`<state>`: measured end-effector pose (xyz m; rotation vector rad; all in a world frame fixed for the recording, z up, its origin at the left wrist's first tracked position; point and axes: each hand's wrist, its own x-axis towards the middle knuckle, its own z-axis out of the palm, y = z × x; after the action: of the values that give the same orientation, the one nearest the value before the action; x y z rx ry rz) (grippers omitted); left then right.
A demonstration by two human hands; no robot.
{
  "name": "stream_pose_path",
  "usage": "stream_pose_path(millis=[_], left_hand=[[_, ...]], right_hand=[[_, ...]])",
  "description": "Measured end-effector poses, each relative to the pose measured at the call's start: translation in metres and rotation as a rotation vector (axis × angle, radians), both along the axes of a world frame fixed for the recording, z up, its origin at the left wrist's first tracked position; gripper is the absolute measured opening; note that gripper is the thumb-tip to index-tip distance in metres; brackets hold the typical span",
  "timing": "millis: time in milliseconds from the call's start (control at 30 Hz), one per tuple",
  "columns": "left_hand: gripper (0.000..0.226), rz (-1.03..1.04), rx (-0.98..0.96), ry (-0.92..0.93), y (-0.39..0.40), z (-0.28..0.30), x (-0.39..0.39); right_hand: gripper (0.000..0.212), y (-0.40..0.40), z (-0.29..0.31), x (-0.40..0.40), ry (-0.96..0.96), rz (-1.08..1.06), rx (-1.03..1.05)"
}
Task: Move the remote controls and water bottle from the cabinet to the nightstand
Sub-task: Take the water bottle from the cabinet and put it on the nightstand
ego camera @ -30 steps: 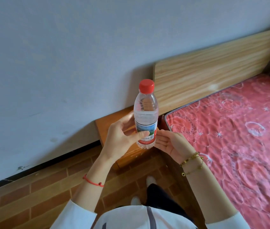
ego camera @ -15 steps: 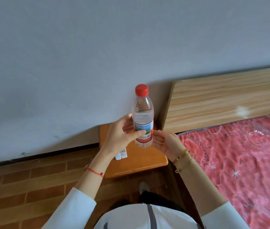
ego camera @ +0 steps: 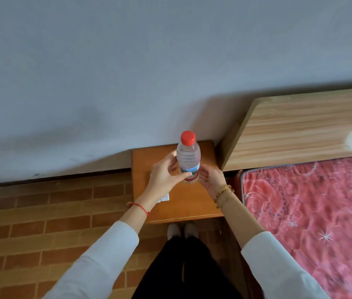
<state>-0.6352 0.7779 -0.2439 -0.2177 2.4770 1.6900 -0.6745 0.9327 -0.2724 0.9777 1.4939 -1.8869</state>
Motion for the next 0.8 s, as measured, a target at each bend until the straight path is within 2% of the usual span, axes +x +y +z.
stream_pose_path(millis=[433, 533, 667, 800], left_hand=[[0.06, 0.134, 0.07, -0.02, 0.007, -0.167, -0.032], [0.059, 0.165, 0.099, -0.044, 0.007, -0.203, -0.032], [0.066, 0.189, 0.07, -0.039, 0.006, -0.241, -0.031], [0.069, 0.205, 0.012, -0.016, 0.008, -0.262, -0.029]], right_hand=[[0.023, -0.009, -0.174, -0.042, -0.028, 0.045, 0.059], [0.027, -0.011, -0.21, -0.044, 0.011, 0.172, 0.153], [0.046, -0.013, -0.244, -0.043, 0.109, 0.338, 0.293], [0.045, -0.016, -0.263, -0.043, 0.195, 0.382, 0.394]])
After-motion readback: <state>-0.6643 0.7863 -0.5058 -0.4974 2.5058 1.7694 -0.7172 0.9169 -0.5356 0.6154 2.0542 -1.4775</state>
